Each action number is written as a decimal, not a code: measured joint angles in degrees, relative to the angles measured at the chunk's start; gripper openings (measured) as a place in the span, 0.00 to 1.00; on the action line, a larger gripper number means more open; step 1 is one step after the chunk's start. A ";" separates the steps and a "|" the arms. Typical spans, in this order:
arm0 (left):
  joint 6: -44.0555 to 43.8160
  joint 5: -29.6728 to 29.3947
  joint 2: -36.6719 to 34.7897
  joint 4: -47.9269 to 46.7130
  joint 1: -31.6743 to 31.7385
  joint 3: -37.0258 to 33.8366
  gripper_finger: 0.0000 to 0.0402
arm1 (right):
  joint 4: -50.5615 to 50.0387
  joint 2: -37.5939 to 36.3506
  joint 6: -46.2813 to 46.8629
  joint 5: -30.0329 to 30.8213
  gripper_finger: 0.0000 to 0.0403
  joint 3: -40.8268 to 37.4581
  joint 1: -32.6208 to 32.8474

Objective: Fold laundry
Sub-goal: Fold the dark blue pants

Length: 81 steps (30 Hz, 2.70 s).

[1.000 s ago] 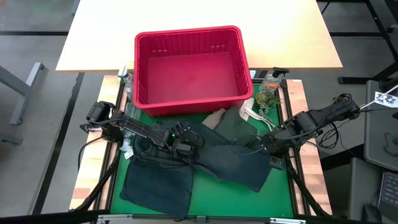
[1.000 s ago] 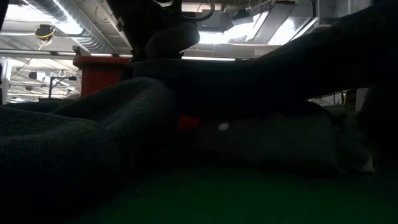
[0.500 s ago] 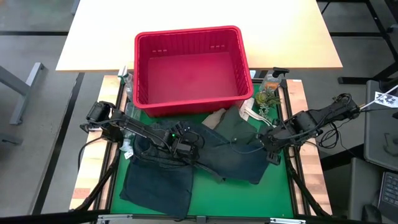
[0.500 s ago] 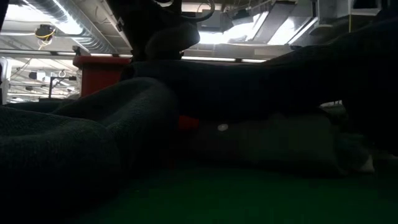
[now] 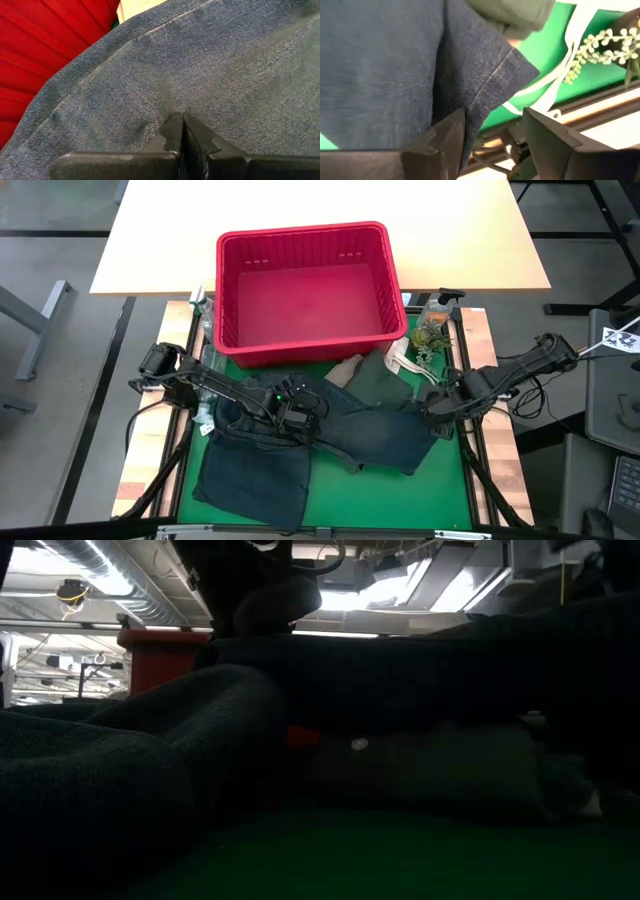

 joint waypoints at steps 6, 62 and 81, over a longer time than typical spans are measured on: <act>0.00 0.00 0.01 0.04 -0.01 0.00 0.01 | 3.24 0.17 -3.42 -0.20 0.49 -6.41 -0.04; -20.20 3.39 0.02 -20.07 5.62 -15.78 0.01 | 56.23 0.93 -8.74 -17.01 0.40 -12.71 -0.04; -20.00 4.30 0.02 -19.09 5.51 -16.20 0.01 | 24.24 0.93 -10.59 -5.77 0.46 -12.69 0.00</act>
